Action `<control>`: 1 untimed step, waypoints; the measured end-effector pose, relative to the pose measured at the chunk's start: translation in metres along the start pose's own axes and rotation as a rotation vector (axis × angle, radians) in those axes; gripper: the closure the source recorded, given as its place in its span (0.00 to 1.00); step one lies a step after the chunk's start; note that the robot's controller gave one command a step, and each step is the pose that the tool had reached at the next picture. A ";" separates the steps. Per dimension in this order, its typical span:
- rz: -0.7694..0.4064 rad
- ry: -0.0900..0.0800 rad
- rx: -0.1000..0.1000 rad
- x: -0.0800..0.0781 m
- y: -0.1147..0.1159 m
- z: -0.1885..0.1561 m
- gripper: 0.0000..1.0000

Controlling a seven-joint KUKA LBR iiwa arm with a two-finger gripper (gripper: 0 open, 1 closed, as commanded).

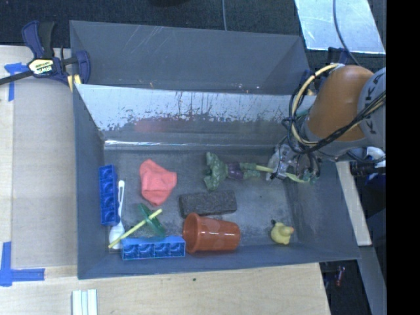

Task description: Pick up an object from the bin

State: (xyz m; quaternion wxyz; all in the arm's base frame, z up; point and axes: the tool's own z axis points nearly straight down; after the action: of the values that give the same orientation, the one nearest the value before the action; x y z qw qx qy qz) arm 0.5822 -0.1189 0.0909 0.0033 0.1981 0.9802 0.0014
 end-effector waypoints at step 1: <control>-0.001 -0.006 0.000 -0.001 0.000 -0.018 1.00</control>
Offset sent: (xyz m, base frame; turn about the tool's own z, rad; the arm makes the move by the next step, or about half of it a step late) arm 0.0013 -0.0010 0.0604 -0.0003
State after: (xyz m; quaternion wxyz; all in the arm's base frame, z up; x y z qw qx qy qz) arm 0.5833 -0.1198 0.1091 0.0061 0.1978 0.9802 0.0011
